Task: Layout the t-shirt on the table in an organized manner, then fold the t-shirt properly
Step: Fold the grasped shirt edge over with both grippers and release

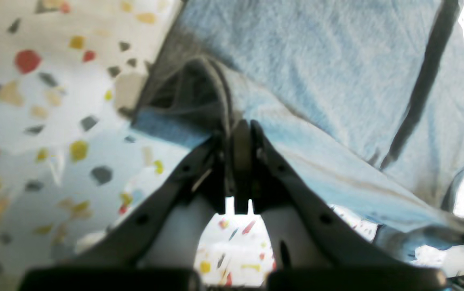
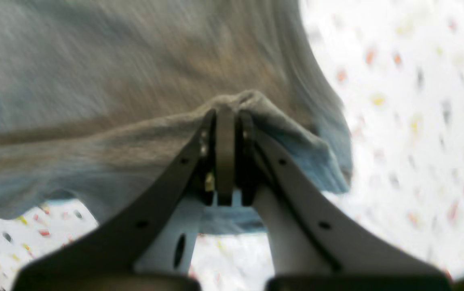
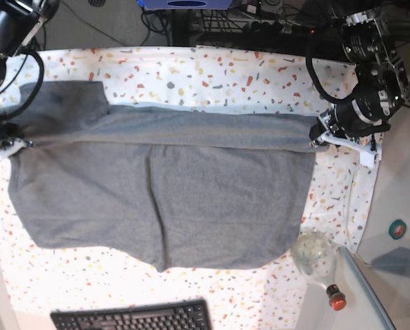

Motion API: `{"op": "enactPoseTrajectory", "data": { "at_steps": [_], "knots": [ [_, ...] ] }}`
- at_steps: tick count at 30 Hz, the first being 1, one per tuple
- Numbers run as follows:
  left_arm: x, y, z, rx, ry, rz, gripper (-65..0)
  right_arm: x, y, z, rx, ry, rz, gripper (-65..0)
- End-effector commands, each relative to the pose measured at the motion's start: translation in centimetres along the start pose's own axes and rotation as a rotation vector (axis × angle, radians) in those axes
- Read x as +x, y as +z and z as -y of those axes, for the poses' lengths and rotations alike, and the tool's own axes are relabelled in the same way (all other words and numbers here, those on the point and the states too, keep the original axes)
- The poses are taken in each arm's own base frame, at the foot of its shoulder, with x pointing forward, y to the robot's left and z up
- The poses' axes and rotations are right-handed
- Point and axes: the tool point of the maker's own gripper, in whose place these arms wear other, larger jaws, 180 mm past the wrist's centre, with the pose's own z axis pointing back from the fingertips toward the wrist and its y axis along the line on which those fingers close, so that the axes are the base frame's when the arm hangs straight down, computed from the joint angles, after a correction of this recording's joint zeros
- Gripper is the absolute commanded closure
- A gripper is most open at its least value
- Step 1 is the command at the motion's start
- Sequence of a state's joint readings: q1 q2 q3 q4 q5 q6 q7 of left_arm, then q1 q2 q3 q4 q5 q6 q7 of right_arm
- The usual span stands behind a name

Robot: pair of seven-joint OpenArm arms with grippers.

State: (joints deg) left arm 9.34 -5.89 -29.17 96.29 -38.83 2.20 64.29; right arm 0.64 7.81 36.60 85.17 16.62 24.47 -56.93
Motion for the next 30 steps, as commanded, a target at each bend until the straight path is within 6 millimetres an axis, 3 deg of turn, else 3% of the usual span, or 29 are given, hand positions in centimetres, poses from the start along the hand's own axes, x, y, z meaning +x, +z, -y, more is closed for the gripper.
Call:
{"op": "enactPoseTrajectory", "data": {
  "at_steps": [1, 14, 24, 30],
  "knots": [
    [1.4, 0.2, 0.4, -0.009, -0.009, 0.037, 0.0, 1.7, 0.3, 0.2, -0.006, 0.005, 0.046, 0.0],
    [3.2, -0.5, 0.2, 0.022, -0.012, 0.064, 0.0, 5.4, -1.0, 0.4, -0.002, -0.086, 0.080, 0.0],
    [3.8, -2.3, -0.4, 0.080, -0.017, 0.086, 0.0, 4.7, -4.2, -1.0, 0.037, -0.055, 0.048, 0.0],
    [3.9, -2.8, -0.3, 0.077, -0.006, 0.076, 0.0, 5.0, -4.5, -0.9, 0.039, -0.062, 0.075, 0.0]
  ]
}}
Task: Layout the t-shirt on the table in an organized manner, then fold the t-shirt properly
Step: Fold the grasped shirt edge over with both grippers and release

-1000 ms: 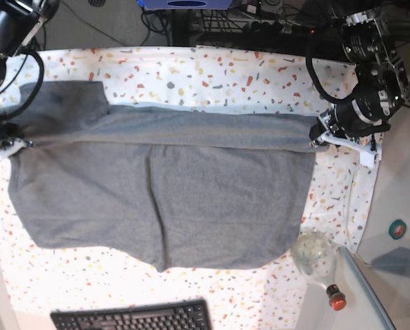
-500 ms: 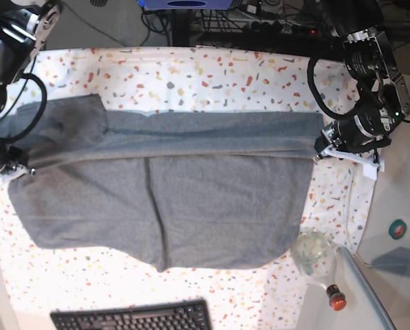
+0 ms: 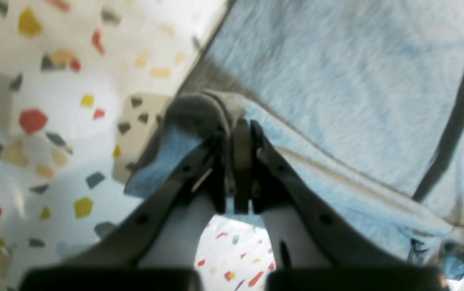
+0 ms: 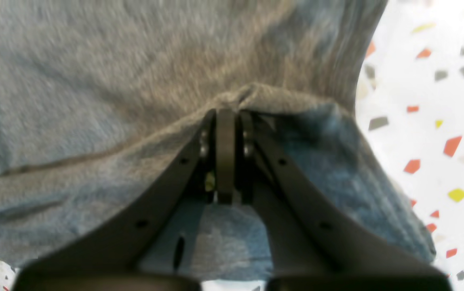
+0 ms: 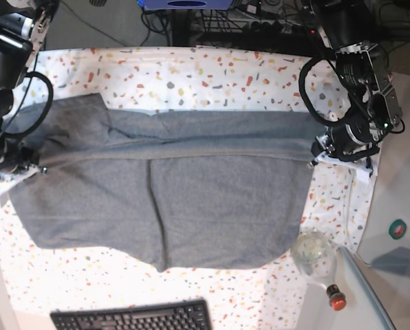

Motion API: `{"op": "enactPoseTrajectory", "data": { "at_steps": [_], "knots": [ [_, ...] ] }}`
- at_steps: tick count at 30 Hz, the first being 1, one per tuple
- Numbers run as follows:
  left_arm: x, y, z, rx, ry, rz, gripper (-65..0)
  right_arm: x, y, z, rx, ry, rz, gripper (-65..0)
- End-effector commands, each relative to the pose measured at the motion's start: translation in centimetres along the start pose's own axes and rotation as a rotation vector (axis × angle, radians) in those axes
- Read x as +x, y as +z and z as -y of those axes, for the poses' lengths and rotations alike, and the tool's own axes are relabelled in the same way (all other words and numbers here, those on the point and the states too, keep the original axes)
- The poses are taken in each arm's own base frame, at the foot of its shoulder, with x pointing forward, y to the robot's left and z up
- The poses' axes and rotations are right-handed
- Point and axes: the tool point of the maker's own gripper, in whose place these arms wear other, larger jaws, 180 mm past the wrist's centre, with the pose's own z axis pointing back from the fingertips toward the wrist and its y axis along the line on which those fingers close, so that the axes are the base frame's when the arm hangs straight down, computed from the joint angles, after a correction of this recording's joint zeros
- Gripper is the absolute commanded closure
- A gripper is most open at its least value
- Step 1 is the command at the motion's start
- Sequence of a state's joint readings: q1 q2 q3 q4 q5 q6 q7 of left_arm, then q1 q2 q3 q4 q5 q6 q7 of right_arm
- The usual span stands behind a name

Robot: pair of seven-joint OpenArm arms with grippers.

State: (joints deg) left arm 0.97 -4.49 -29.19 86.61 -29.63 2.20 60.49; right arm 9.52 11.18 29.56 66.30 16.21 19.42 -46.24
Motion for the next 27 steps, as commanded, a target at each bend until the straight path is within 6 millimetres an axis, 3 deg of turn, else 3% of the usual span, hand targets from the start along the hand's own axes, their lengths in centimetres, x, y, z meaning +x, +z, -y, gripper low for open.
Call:
{"op": "enactPoseTrajectory", "data": {
  "at_steps": [1, 7, 10, 14, 17, 20, 23, 27],
  "knots": [
    [1.4, 0.5, 0.3, -0.009, -0.009, 0.041, 0.0, 2.4, 0.7, 0.2, -0.003, 0.004, 0.063, 0.0],
    [2.1, 0.4, 0.8, -0.018, -0.010, 0.053, 0.0, 2.6, 0.9, 0.4, -0.005, 0.002, 0.072, 0.0],
    [2.5, 0.5, 0.9, -0.019, -0.013, 0.061, 0.0, 3.1, 1.3, 0.6, -0.006, -0.008, 0.095, -16.5],
    [3.3, 1.0, 1.0, -0.025, -0.012, 0.087, -34.6, 3.5, 3.4, 2.2, -0.046, -0.023, 0.194, -27.3],
    [4.1, 2.0, 1.4, -0.032, -0.035, 0.125, -53.0, 2.8, 5.8, 2.5, -0.081, -0.004, 0.245, -35.0],
    [4.5, 4.1, 0.0, -0.004, -0.040, 0.180, -55.5, 0.2, 6.9, 2.6, -0.102, -0.032, 0.227, -40.5],
    [4.1, 5.8, -2.1, 0.014, -0.105, 0.203, -55.5, -2.9, 7.0, 3.9, -0.127, -0.133, 0.204, -41.6],
    [2.8, 7.8, -5.7, 0.028, -0.245, 0.198, -55.5, -5.7, 5.5, 4.3, -0.119, -0.202, 0.142, -41.7]
  ]
}}
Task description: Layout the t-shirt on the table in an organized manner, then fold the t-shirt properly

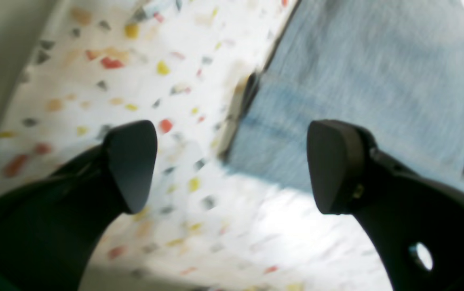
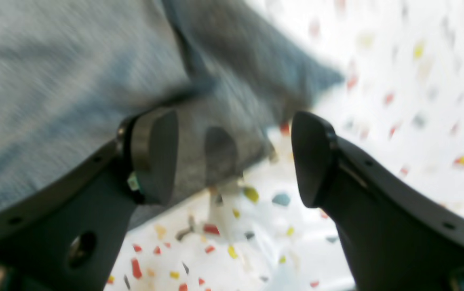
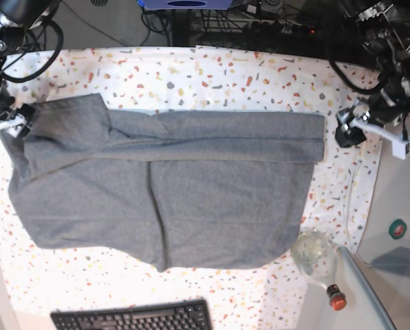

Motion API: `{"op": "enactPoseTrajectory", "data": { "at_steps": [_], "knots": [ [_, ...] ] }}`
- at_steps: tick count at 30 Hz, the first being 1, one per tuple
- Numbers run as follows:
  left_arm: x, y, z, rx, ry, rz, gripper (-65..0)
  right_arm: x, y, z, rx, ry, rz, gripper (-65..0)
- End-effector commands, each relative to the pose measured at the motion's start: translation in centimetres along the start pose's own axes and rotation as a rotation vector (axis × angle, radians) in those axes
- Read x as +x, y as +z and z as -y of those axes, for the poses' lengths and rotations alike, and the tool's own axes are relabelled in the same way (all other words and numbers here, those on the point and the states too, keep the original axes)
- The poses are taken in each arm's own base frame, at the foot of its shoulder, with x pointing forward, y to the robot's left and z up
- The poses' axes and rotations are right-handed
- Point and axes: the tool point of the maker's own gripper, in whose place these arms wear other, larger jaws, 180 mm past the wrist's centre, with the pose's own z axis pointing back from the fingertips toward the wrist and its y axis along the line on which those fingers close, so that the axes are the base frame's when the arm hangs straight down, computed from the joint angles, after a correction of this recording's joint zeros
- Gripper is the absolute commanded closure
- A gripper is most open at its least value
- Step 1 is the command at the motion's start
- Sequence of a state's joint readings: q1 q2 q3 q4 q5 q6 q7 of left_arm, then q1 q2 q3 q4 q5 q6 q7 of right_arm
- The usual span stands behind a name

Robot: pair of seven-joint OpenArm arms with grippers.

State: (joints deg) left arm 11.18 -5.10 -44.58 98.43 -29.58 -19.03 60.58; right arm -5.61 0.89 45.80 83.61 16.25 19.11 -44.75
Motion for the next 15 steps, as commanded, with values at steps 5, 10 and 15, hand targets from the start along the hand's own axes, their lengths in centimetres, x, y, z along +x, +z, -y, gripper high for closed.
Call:
{"op": "enactPoseTrajectory", "data": {
  "at_steps": [5, 10, 15],
  "knots": [
    [-1.4, 2.6, -2.9, 0.015, -0.114, 0.000, -55.5, 0.3, -0.9, -0.2, 0.022, -0.019, 0.014, -41.4],
    [-2.7, 3.9, -4.8, 0.051, -0.121, -0.023, -55.5, -1.1, -1.9, 0.1, 0.025, -0.044, -0.006, -41.1],
    [-2.5, 4.6, -6.1, 0.085, -0.099, -0.008, -55.5, -1.8, -1.6, 0.7, 0.015, -0.044, -0.008, -41.0]
  ]
}}
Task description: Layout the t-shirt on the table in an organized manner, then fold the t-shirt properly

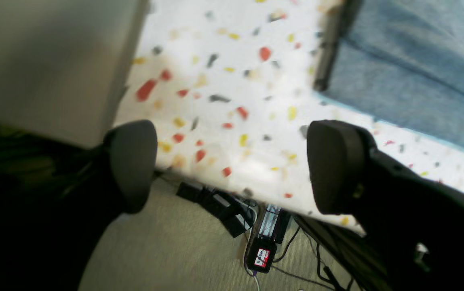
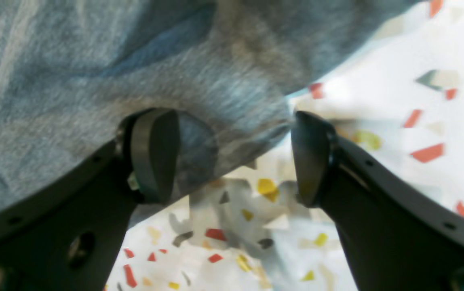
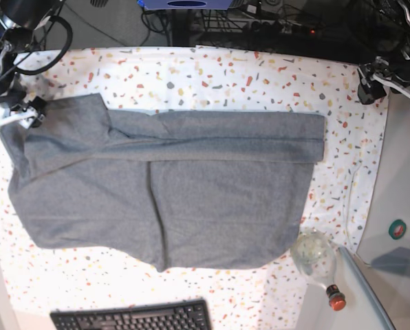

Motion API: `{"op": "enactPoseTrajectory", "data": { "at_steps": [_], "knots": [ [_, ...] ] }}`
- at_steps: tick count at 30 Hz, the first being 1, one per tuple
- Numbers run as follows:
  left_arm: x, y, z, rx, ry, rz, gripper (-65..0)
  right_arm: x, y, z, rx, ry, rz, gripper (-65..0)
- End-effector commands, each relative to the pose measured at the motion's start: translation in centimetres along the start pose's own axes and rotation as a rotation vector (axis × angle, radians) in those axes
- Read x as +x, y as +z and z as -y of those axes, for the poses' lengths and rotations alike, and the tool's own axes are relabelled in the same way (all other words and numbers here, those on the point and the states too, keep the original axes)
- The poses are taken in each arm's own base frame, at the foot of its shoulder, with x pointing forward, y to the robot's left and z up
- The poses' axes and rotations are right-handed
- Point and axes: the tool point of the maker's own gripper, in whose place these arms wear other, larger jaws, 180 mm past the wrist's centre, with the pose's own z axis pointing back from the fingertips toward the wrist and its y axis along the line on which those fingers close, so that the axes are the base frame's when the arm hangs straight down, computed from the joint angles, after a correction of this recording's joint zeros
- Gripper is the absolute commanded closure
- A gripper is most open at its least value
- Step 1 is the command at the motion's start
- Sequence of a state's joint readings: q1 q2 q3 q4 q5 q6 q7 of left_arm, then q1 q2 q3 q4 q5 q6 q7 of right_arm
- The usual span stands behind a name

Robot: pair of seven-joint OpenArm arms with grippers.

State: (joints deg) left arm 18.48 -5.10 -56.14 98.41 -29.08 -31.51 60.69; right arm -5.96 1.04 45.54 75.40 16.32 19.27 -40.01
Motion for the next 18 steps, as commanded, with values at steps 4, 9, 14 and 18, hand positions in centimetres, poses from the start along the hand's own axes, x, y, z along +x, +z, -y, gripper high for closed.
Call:
{"op": "enactPoseTrajectory", "data": {
  "at_steps": [4, 9, 14, 18],
  "knots": [
    [0.5, -0.1, -0.1, -0.010, 0.005, 0.022, -55.5, 1.5, 0.6, 0.0, 0.006, 0.008, 0.049, -27.5],
    [-1.0, -0.9, -0.3, -0.021, 0.041, -0.018, -55.5, 1.6, 0.5, -1.1, 0.055, 0.058, 0.045, 0.0],
    [-1.0, -0.9, -0.4, -0.020, 0.041, -0.019, -55.5, 2.3, 0.2, -2.5, 0.087, 0.068, -0.002, 0.0],
    [-1.0, -0.8, -0.5, -0.018, 0.038, -0.018, -55.5, 4.7, 0.7, -4.0, 0.106, 0.088, 0.037, 0.0]
  ]
}}
